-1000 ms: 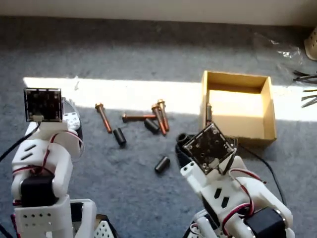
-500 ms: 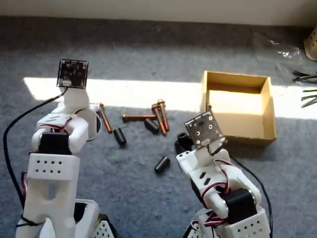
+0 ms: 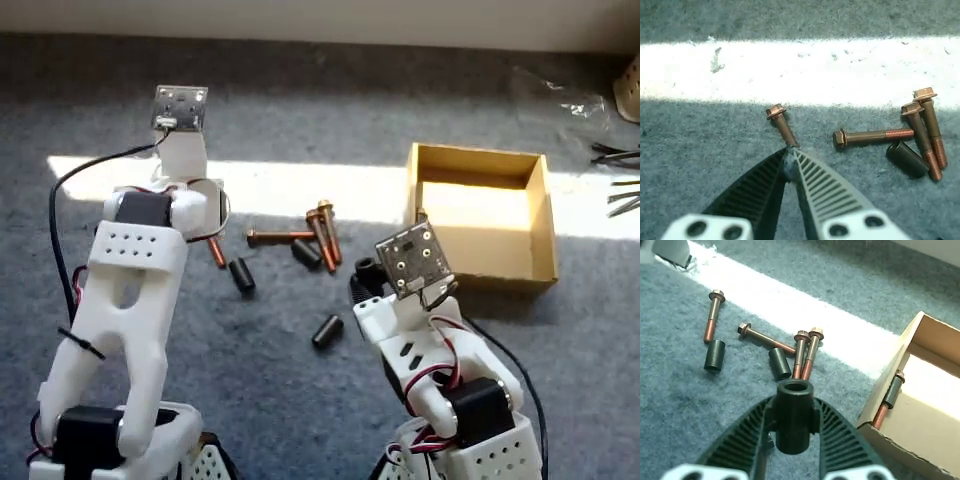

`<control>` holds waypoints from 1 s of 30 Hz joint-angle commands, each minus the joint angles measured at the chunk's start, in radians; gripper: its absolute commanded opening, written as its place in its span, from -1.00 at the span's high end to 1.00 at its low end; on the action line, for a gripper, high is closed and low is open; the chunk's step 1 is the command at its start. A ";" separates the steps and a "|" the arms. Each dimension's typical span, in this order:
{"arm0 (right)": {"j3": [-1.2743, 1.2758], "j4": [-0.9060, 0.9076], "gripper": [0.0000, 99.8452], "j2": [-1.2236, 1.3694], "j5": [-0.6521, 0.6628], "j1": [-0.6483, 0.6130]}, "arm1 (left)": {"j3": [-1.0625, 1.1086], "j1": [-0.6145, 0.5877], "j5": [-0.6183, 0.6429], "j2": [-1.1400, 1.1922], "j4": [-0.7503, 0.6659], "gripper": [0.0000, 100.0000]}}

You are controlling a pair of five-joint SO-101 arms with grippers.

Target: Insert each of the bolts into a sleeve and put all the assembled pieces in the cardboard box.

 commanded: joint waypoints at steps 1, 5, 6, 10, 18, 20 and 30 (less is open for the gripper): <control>-0.012 -0.027 0.99 -0.005 -0.021 0.005 | -0.085 0.022 0.031 0.062 -0.005 0.99; 0.050 -0.110 0.99 -0.005 -0.025 -0.030 | -0.130 0.018 0.032 0.159 -0.005 0.99; 0.085 -0.150 0.99 -0.005 -0.025 -0.051 | -0.142 0.019 0.032 0.182 -0.005 0.99; 0.191 -0.234 0.99 -0.013 -0.021 -0.101 | -0.177 0.018 0.032 0.251 -0.005 0.99; 0.225 -0.300 0.99 -0.015 -0.023 -0.102 | -0.206 0.012 0.137 0.364 -0.005 0.99; 0.229 -0.325 0.99 -0.015 -0.025 -0.104 | -0.208 0.012 0.144 0.392 -0.006 0.99; 0.269 -0.352 0.99 -0.015 -0.025 -0.104 | -0.252 -0.042 0.146 0.453 -0.018 0.98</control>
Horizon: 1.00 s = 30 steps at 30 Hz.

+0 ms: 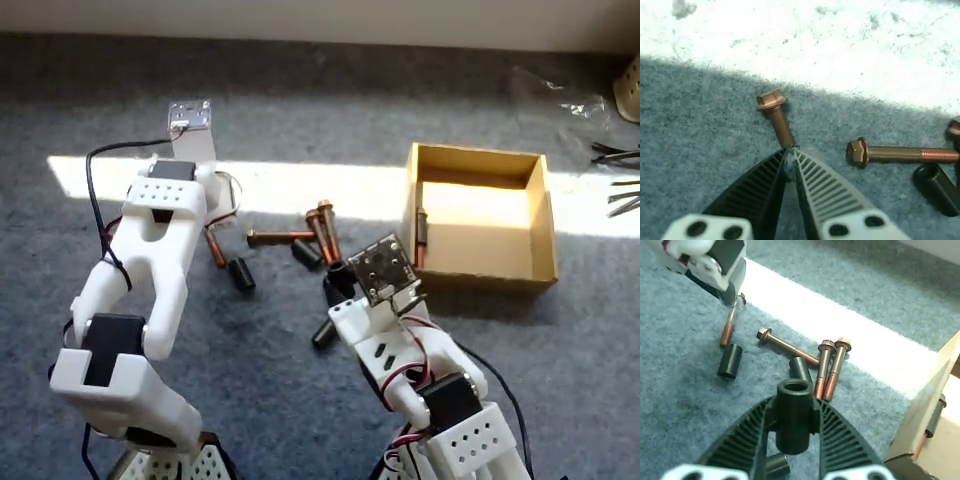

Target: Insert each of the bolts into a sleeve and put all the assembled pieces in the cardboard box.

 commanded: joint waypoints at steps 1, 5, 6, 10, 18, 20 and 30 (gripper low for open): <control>0.005 -0.028 0.99 -0.012 -0.008 -0.007 | -0.048 -0.016 0.015 -0.005 -0.015 0.97; 0.007 -0.028 0.99 -0.012 -0.008 -0.007 | -0.048 -0.016 0.015 -0.005 -0.017 0.86; 0.007 -0.028 0.99 -0.012 -0.008 -0.007 | -0.045 -0.016 0.015 -0.005 -0.021 0.85; 0.007 -0.028 0.99 -0.012 -0.008 -0.007 | -0.022 -0.016 0.032 -0.005 -0.074 0.88; 0.007 -0.027 0.99 -0.012 -0.008 -0.004 | 0.002 -0.028 0.245 -0.005 -0.075 0.88; 0.008 -0.027 0.99 -0.012 -0.008 -0.004 | 0.022 -0.028 0.247 -0.005 -0.080 0.88; 0.008 -0.024 0.99 -0.012 -0.008 -0.002 | -0.007 -0.045 0.239 0.042 -0.089 0.88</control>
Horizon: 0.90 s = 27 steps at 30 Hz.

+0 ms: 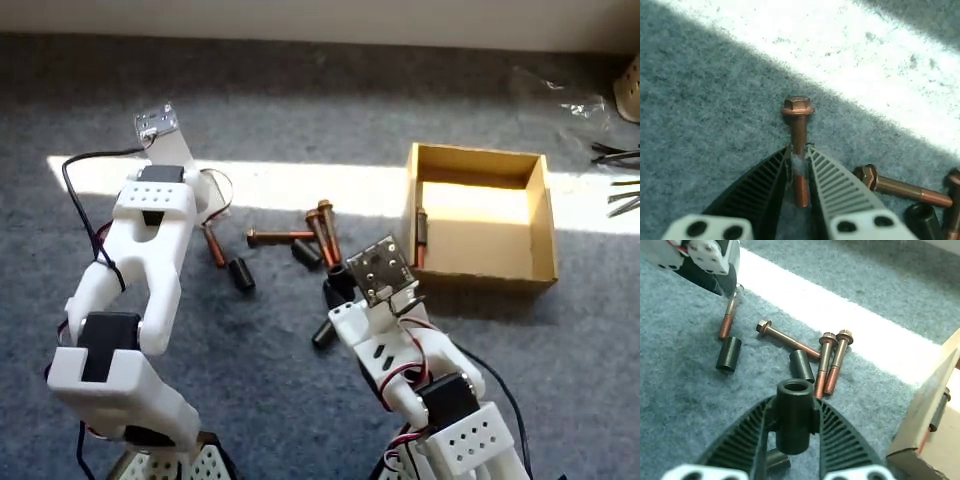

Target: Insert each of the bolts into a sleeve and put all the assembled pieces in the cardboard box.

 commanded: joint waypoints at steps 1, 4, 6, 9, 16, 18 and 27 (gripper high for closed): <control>-0.013 -0.022 0.99 -0.013 -0.008 -0.002 | -0.059 -0.008 -0.012 0.041 -0.015 0.88; -0.013 -0.021 0.99 -0.013 -0.008 -0.002 | -0.122 -0.005 -0.078 0.097 -0.012 0.88; -0.013 -0.021 0.99 -0.013 -0.008 -0.002 | -0.153 -0.008 -0.081 0.130 -0.012 0.88; -0.013 -0.021 0.99 -0.013 -0.006 -0.002 | -0.185 -0.010 -0.083 0.162 -0.012 0.88; -0.013 -0.021 0.99 -0.013 -0.005 -0.002 | -0.217 -0.010 -0.083 0.211 -0.012 0.80; -0.013 -0.021 0.99 -0.013 -0.005 -0.002 | -0.219 -0.010 -0.083 0.222 -0.012 0.72; -0.012 -0.019 0.99 -0.013 -0.003 -0.002 | -0.219 -0.010 -0.084 0.228 -0.018 0.70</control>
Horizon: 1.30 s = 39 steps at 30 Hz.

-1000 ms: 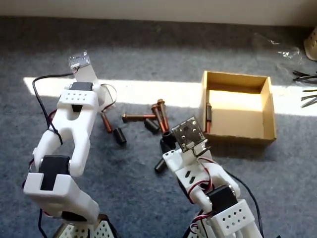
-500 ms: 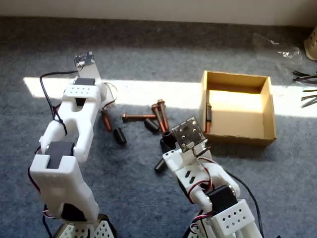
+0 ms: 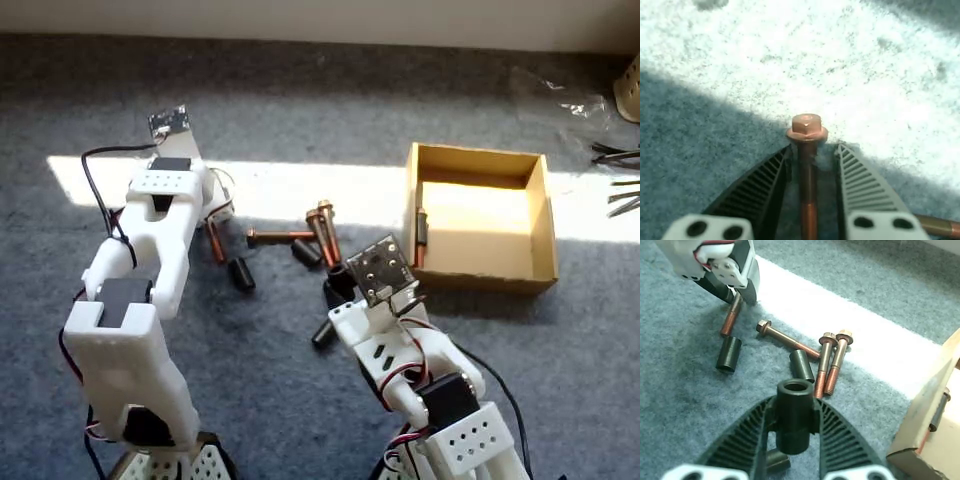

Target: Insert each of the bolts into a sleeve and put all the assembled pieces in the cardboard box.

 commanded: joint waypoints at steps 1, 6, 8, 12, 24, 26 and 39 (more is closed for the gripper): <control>-0.012 -0.019 0.99 -0.013 -0.003 -0.002 | -0.039 -0.005 -0.005 -0.008 -0.014 0.70; -0.012 -0.019 0.99 -0.013 -0.003 -0.002 | -0.073 -0.008 -0.005 -0.007 -0.012 0.71; -0.012 -0.019 0.99 -0.013 -0.003 -0.002 | -0.077 -0.015 -0.005 -0.007 -0.014 0.71; -0.010 -0.019 0.99 -0.013 -0.003 -0.002 | -0.079 -0.024 -0.006 -0.007 -0.014 0.71; 0.016 -0.019 0.99 -0.013 -0.003 -0.002 | -0.084 -0.024 -0.006 -0.005 -0.015 0.78; 0.016 -0.019 0.99 -0.015 -0.003 -0.002 | -0.094 -0.024 -0.034 -0.004 -0.015 0.95; 0.018 -0.021 0.99 -0.015 -0.005 -0.002 | -0.291 -0.018 -0.080 0.185 0.114 0.93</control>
